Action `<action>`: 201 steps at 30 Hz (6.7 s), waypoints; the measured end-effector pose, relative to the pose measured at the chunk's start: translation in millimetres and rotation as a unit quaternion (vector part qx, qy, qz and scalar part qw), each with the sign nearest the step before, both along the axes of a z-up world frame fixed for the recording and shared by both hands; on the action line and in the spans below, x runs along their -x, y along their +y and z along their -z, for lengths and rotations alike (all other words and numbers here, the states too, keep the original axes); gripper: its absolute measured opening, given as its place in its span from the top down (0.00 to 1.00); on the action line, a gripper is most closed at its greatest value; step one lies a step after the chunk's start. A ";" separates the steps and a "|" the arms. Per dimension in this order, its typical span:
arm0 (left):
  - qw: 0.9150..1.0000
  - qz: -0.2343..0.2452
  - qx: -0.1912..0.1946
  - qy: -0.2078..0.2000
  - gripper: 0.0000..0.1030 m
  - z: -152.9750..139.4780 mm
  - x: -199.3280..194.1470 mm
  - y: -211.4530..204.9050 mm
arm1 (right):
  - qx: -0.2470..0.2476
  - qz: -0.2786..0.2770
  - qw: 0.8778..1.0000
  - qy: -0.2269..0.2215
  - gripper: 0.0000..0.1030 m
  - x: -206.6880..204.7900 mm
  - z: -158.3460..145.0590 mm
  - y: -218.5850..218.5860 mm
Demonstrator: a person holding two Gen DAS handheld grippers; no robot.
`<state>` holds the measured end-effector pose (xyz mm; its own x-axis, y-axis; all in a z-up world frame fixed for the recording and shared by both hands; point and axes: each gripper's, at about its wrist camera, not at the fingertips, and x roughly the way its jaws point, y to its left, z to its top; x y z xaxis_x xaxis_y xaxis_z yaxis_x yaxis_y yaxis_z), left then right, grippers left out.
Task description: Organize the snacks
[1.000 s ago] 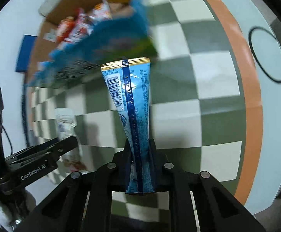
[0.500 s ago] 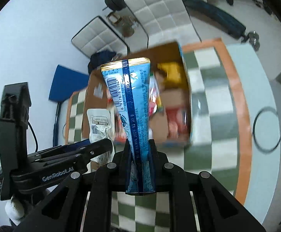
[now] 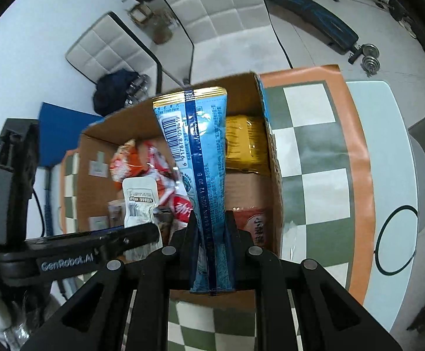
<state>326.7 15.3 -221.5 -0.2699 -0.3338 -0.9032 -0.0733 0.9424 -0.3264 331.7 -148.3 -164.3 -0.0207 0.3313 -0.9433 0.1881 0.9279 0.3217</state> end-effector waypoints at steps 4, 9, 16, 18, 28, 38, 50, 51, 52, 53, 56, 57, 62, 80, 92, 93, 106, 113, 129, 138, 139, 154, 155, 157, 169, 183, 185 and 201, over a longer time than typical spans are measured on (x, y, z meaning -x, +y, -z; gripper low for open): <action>1.000 0.008 0.001 0.013 0.59 9.7 -0.7 -4.3 | 0.011 -0.007 1.000 0.011 0.83 -9.3 15.9 2.5; 0.999 0.025 -0.019 0.024 0.58 15.3 0.6 -9.2 | 0.015 -0.013 1.000 0.021 0.83 -15.7 27.1 4.2; 0.999 0.034 -0.026 0.029 0.56 14.9 0.6 -12.7 | 0.019 -0.025 0.998 0.050 0.81 -18.9 41.1 6.0; 0.999 0.029 -0.027 0.025 0.50 13.5 -0.3 -9.3 | 0.024 -0.028 0.998 0.052 0.76 -18.7 40.3 6.1; 0.998 0.005 -0.062 -0.021 0.19 -4.9 1.6 34.2 | 0.032 -0.034 0.998 0.050 0.18 -14.5 27.8 2.6; 0.988 0.017 -0.120 -0.095 0.09 -38.2 23.8 56.6 | 0.062 -0.069 0.995 0.030 0.15 10.2 8.6 32.6; 0.979 0.016 -0.142 -0.145 0.09 -63.1 40.6 63.3 | 0.075 -0.071 0.994 0.025 0.14 29.8 -0.4 39.5; 0.979 0.016 -0.142 -0.149 0.09 -64.8 41.3 63.3 | 0.075 -0.070 0.994 0.024 0.14 29.9 -1.4 39.1; 0.978 0.016 -0.142 -0.152 0.09 -66.4 42.0 63.4 | 0.075 -0.069 0.995 0.022 0.14 30.1 -3.1 38.9; 0.978 0.017 -0.142 -0.154 0.09 -67.8 42.6 63.4 | 0.077 -0.068 0.994 0.020 0.14 30.3 -4.9 38.6; 0.976 0.017 -0.144 -0.164 0.09 -74.4 44.8 63.9 | 0.078 -0.065 0.995 0.016 0.14 29.4 -9.6 37.6; 0.975 0.017 -0.146 -0.168 0.09 -77.7 46.0 63.7 | 0.078 -0.064 0.995 0.013 0.14 29.7 -11.9 37.1; 0.966 0.021 -0.152 -0.207 0.09 -101.4 58.3 61.9 | 0.082 -0.059 0.995 -0.008 0.14 34.3 -30.9 33.9; 0.926 -0.003 -0.136 -0.353 0.09 -224.8 177.5 74.1 | 0.100 -0.039 0.982 -0.158 0.10 144.5 -180.3 35.4; 0.900 -0.028 -0.133 -0.415 0.05 -280.1 240.8 88.4 | 0.114 -0.021 0.966 -0.230 0.07 223.4 -267.0 37.8; 0.898 -0.029 -0.134 -0.418 0.04 -283.6 245.6 88.3 | 0.116 -0.020 0.965 -0.234 0.07 226.7 -271.8 37.7; 0.874 -0.035 -0.156 -0.460 0.04 -308.7 279.1 83.8 | 0.134 -0.022 0.953 -0.271 0.04 262.3 -319.4 36.7; 0.864 -0.036 -0.182 -0.467 0.04 -300.0 271.9 83.4 | 0.153 -0.005 0.946 -0.287 0.02 254.8 -313.1 33.0; 0.867 -0.041 -0.197 -0.455 0.04 -268.2 243.1 84.0 | 0.186 0.006 0.939 -0.288 0.01 223.9 -282.2 30.5; 0.871 -0.037 -0.199 -0.448 0.04 -258.0 235.2 83.4 | 0.184 0.006 0.944 -0.274 0.01 212.6 -265.5 34.3; 0.871 -0.037 -0.198 -0.448 0.04 -258.0 235.2 83.7 | 0.184 0.006 0.944 -0.274 0.01 212.9 -265.8 34.1; 0.881 -0.032 -0.181 -0.437 0.04 -247.9 236.1 88.3 | 0.175 -0.001 0.950 -0.260 0.01 206.9 -246.5 37.8; 0.881 -0.032 -0.180 -0.436 0.04 -247.8 236.7 89.0 | 0.175 -0.002 0.950 -0.260 0.01 206.6 -246.3 38.3; 0.881 -0.031 -0.178 -0.436 0.04 -247.2 236.3 88.7 | 0.174 -0.004 0.949 -0.261 0.01 206.7 -245.8 38.8; 0.882 -0.033 -0.181 -0.435 0.04 -246.5 236.8 89.4 | 0.171 -0.007 0.950 -0.261 0.01 206.2 -247.5 41.5; 0.880 -0.032 -0.181 -0.438 0.04 -252.9 237.9 90.1 | 0.172 -0.008 0.950 -0.261 0.01 206.5 -249.6 42.7; 0.880 -0.031 -0.180 -0.439 0.04 -254.3 238.6 89.8 | 0.171 -0.008 0.950 -0.261 0.01 206.5 -249.6 42.7; 0.880 -0.030 -0.179 -0.438 0.04 -255.8 238.7 88.4 | 0.171 -0.007 0.950 -0.262 0.01 207.3 -251.6 42.8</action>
<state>88.0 103.6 34.2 0.5917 0.0251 -0.8058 0.0047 0.9994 0.0346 124.4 -105.4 87.3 0.4790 0.0064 -0.8778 0.0723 0.9963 0.0467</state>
